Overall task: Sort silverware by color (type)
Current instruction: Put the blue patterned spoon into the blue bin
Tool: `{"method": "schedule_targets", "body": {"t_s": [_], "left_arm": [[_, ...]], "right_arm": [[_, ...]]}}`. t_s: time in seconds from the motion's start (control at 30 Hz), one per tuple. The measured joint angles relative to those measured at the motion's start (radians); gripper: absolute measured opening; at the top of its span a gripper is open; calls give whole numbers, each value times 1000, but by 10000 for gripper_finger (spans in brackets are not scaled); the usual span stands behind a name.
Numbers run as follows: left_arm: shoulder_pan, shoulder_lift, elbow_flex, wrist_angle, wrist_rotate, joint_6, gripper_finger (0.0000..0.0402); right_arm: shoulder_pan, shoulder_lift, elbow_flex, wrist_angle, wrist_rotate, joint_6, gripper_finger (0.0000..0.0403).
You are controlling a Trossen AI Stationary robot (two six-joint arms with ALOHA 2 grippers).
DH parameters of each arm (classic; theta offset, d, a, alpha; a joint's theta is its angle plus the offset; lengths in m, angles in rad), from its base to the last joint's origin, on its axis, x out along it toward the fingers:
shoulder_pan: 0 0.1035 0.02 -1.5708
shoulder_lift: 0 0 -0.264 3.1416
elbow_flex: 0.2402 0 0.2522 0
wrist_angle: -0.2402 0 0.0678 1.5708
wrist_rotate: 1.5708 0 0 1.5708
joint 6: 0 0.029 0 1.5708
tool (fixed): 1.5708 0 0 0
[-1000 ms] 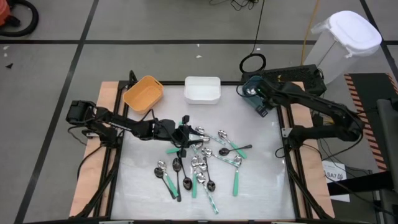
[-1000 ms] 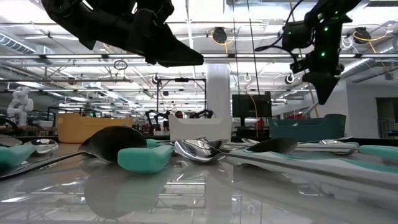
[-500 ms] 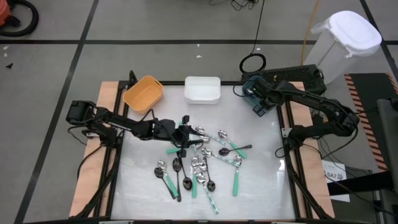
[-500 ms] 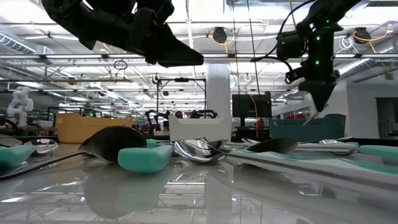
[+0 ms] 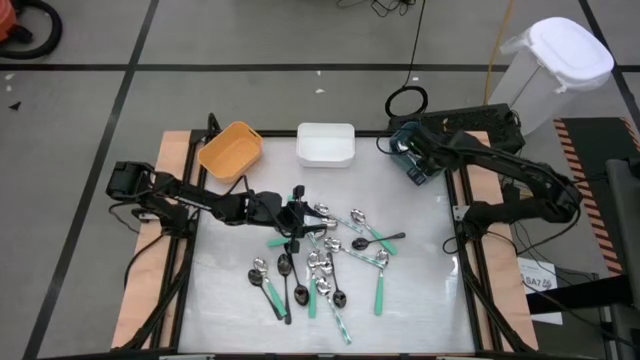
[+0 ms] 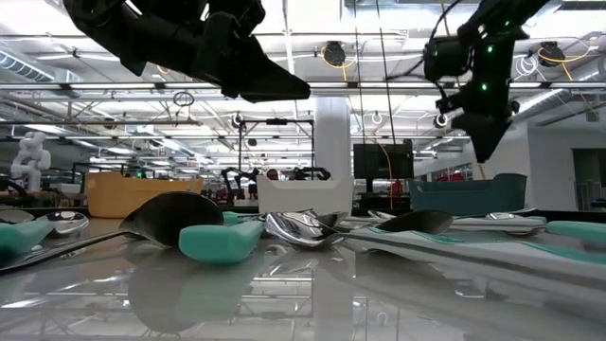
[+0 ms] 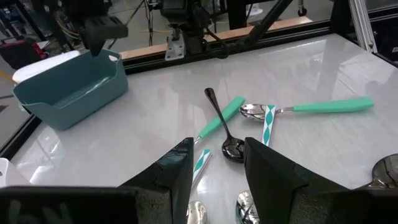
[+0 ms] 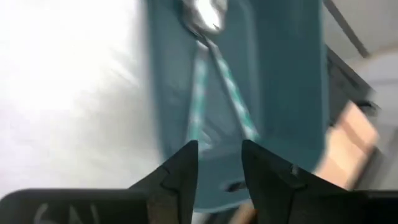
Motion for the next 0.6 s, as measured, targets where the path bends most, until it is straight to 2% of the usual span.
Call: {"method": "schedule_targets", "body": {"t_s": [0.13,0.27,0.6], "left_arm": [[0,0,0,0,0,0,143],[0,0,0,0,0,0,143],[0,0,0,-22,0,-2,143]], "right_arm": [[91,-79,0,46,-76,36,117],[217,-129,0,77,-82,98,117],[599,-93,0,135,-78,297,117]]}}
